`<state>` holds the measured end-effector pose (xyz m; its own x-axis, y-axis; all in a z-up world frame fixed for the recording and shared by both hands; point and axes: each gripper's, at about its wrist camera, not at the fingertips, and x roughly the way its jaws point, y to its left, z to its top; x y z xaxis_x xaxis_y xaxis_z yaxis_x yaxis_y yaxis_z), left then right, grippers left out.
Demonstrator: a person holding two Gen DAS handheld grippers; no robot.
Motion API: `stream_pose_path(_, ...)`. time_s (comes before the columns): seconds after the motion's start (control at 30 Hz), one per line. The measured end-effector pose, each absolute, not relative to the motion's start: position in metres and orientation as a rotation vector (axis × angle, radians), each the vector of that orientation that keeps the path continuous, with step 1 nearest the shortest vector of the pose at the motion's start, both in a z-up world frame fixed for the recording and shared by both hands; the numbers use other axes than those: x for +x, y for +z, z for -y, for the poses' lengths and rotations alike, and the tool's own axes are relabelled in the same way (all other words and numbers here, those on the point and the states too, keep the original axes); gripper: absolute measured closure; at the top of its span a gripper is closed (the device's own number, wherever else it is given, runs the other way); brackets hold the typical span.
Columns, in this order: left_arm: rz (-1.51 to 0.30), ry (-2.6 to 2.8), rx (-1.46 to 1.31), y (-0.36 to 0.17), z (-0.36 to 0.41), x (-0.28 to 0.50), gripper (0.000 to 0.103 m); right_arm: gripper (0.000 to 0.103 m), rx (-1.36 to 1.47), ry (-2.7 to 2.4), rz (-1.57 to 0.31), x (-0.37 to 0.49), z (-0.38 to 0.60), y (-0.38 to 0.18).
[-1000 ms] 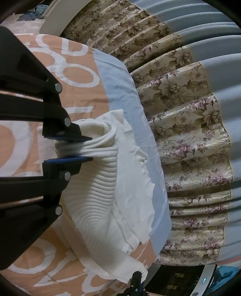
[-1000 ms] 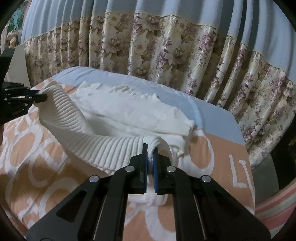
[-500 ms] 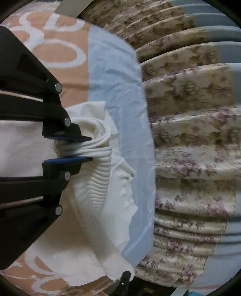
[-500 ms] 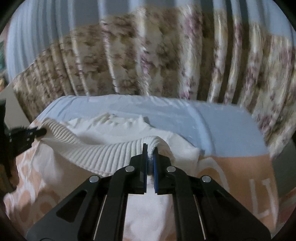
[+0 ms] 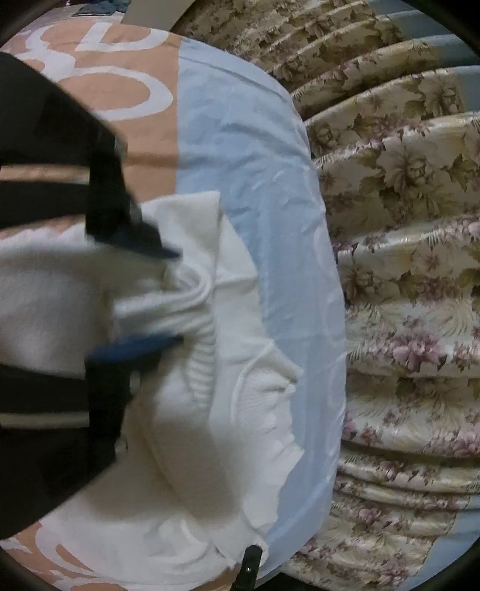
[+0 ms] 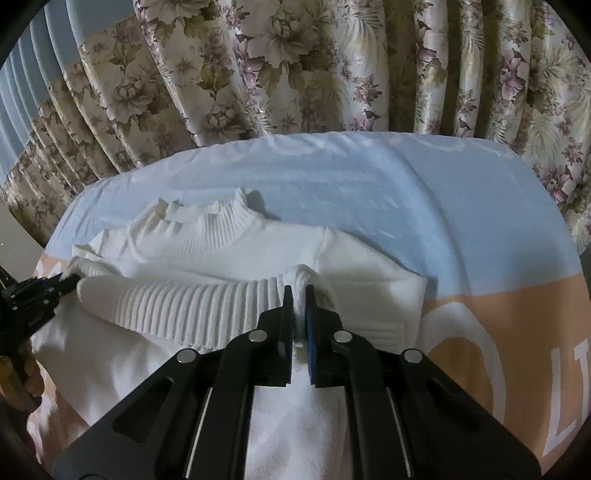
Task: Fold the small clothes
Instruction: 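Lift the held hem with both grippers and fold it toward the collar, then open both grippers to release the hem on the sweater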
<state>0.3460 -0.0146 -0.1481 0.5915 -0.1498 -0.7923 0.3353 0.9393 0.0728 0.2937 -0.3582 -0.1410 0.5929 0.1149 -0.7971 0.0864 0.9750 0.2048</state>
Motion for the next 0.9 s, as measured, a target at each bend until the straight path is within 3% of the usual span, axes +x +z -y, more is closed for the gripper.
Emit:
stream_pose_path(0.07,-0.878,-0.276,0.202,-0.138,0.008,0.35,0.031,0.072,0.298,0.053,-0.932,0.295,0.366,-0.136)
stream_pose_path(0.13,-0.86,-0.271,0.178,-0.128,-0.002,0.351,0.027,0.055,0.356,0.082,-0.891,0.289,0.375,-0.123)
stream_pose_path(0.27,-0.845,-0.258,0.158,-0.114,-0.016,0.352,0.018,0.04,0.351,0.064,-0.837,0.275,0.385,-0.106)
stream_pose_path(0.6,-0.913,-0.253,0.051,-0.117,-0.054,0.345,0.016,0.039,0.226,0.019,-0.969,0.25,0.366,-0.147)
stream_pose_path(0.9,-0.986,-0.326,0.075,-0.147,-0.046,0.286,0.016,0.039,0.332,0.029,-0.961,0.207,0.372,-0.148)
